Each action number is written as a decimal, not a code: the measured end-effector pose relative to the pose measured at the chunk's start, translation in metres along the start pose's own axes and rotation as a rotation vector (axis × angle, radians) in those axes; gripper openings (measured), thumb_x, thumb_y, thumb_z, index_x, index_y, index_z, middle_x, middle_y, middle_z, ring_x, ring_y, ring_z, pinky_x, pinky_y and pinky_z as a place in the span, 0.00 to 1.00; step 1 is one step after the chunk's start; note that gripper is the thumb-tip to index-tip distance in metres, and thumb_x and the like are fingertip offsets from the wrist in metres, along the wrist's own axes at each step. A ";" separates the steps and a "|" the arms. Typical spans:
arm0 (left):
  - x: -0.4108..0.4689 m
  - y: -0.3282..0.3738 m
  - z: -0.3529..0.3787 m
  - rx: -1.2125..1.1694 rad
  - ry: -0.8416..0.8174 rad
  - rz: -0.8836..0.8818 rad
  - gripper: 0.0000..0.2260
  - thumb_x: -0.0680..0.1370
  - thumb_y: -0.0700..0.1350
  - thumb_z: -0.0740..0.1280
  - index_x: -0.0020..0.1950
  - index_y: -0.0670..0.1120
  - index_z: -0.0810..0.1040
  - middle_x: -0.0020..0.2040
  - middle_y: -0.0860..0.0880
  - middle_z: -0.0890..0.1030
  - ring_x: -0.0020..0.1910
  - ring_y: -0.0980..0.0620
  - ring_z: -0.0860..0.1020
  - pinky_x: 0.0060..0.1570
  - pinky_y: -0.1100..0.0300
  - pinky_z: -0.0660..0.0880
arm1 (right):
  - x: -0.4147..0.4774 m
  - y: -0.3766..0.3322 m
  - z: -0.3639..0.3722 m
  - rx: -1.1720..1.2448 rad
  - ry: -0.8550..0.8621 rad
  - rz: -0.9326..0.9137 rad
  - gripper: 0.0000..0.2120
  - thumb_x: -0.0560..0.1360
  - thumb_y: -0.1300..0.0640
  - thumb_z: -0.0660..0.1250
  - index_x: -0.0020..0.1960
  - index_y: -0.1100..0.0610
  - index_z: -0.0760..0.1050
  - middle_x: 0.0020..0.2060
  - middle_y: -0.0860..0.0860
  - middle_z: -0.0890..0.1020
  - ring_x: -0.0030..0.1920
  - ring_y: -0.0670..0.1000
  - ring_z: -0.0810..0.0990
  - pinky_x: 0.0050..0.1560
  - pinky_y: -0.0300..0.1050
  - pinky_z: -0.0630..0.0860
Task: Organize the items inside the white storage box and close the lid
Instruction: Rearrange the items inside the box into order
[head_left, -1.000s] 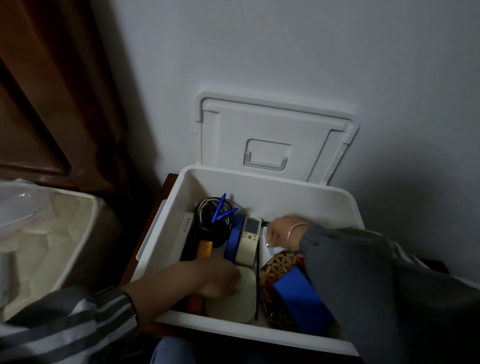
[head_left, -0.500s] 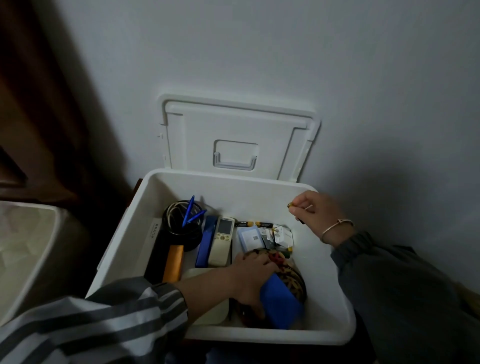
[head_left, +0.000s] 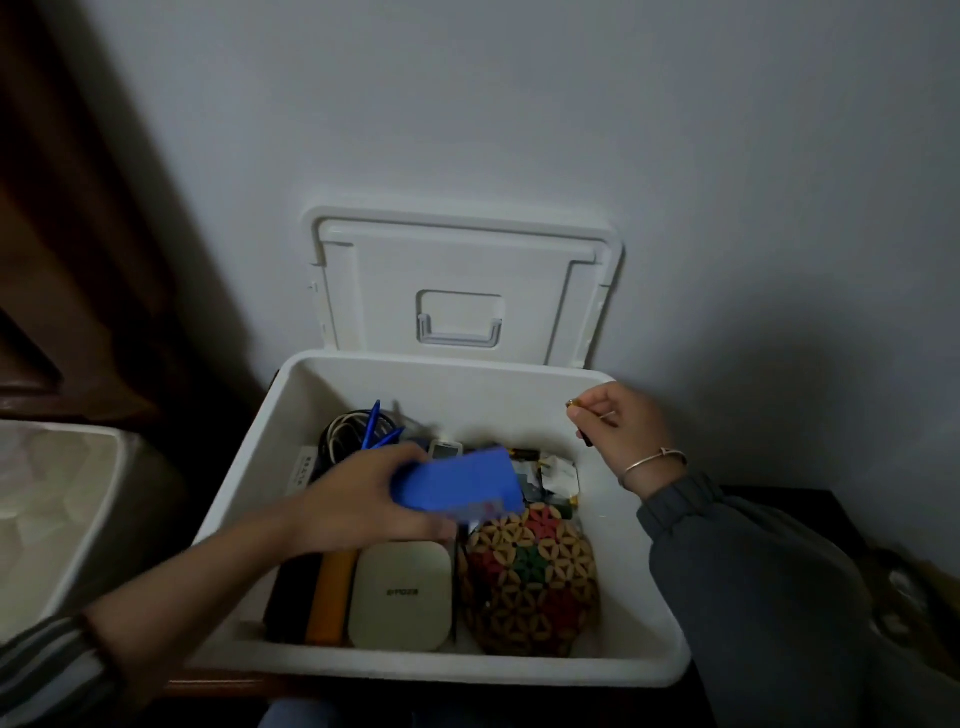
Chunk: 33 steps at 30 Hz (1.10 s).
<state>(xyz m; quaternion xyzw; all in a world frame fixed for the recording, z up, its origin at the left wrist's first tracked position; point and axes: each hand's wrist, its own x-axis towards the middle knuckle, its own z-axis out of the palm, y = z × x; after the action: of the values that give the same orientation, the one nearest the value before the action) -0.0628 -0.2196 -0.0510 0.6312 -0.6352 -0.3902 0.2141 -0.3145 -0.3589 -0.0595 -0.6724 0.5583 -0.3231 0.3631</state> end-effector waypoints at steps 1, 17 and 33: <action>-0.007 -0.004 -0.011 -0.086 0.080 -0.062 0.24 0.57 0.68 0.73 0.48 0.59 0.78 0.44 0.59 0.81 0.42 0.64 0.79 0.39 0.73 0.72 | -0.002 -0.001 0.003 -0.045 -0.020 0.013 0.09 0.71 0.59 0.72 0.36 0.49 0.74 0.35 0.52 0.81 0.38 0.54 0.81 0.44 0.46 0.78; -0.013 0.012 -0.047 -0.859 0.265 -0.078 0.32 0.61 0.69 0.72 0.59 0.54 0.76 0.46 0.48 0.84 0.42 0.52 0.83 0.38 0.68 0.77 | -0.044 -0.013 0.109 -0.705 -0.774 -0.007 0.13 0.78 0.57 0.62 0.60 0.61 0.75 0.58 0.58 0.78 0.59 0.58 0.76 0.52 0.32 0.74; -0.017 0.015 -0.075 -0.914 0.293 -0.046 0.25 0.64 0.65 0.70 0.56 0.53 0.77 0.42 0.50 0.85 0.40 0.53 0.83 0.40 0.65 0.79 | 0.016 0.015 0.072 -1.203 -0.484 0.125 0.15 0.78 0.59 0.61 0.63 0.61 0.71 0.61 0.58 0.76 0.61 0.58 0.76 0.61 0.51 0.74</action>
<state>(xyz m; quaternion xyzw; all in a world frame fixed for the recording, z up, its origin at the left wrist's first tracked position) -0.0126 -0.2216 0.0095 0.5346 -0.3475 -0.5412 0.5482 -0.2588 -0.3671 -0.1096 -0.7784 0.5821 0.2283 0.0568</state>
